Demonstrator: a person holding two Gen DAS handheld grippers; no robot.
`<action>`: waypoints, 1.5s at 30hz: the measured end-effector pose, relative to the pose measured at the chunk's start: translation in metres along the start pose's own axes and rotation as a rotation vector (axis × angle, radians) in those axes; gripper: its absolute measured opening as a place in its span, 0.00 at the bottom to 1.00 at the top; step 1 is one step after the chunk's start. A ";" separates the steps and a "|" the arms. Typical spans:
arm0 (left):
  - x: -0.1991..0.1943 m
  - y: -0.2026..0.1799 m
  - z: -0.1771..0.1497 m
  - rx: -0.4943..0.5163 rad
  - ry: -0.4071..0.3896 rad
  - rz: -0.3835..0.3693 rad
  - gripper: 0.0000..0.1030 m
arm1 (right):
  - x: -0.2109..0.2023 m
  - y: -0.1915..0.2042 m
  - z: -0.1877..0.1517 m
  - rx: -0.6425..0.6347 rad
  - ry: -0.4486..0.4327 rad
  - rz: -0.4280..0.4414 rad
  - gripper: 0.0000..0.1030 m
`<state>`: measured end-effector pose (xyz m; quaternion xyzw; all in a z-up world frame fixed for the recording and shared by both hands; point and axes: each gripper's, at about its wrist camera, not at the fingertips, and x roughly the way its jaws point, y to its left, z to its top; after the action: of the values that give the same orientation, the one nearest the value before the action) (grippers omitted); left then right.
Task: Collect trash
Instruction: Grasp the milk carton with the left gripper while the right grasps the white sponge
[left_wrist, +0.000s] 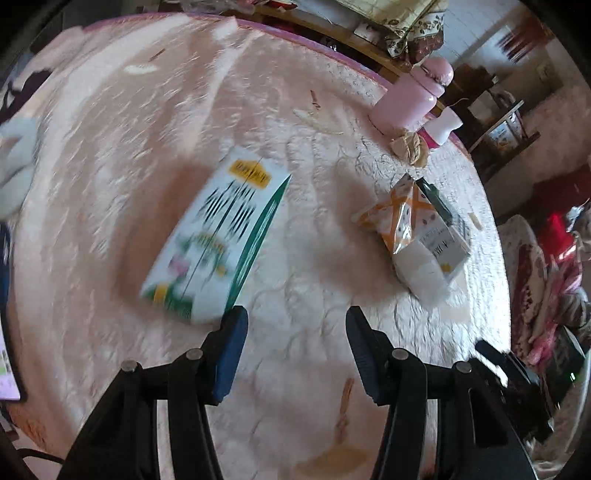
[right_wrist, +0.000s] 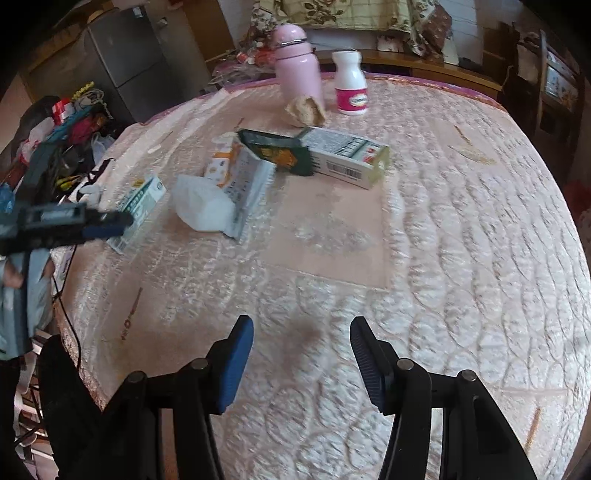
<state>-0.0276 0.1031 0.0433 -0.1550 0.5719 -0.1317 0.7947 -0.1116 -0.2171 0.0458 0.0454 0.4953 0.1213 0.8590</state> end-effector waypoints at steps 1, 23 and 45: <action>-0.006 0.003 -0.004 0.002 -0.010 -0.008 0.54 | 0.002 0.004 0.003 -0.008 -0.002 0.006 0.57; 0.005 0.009 0.036 0.243 -0.131 0.265 0.71 | 0.078 0.114 0.068 -0.290 0.026 0.088 0.57; 0.005 -0.073 -0.040 0.258 -0.167 0.133 0.57 | 0.003 0.073 0.017 -0.189 -0.101 0.108 0.39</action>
<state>-0.0665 0.0307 0.0561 -0.0240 0.4911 -0.1378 0.8598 -0.1076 -0.1448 0.0668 -0.0031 0.4345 0.2111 0.8756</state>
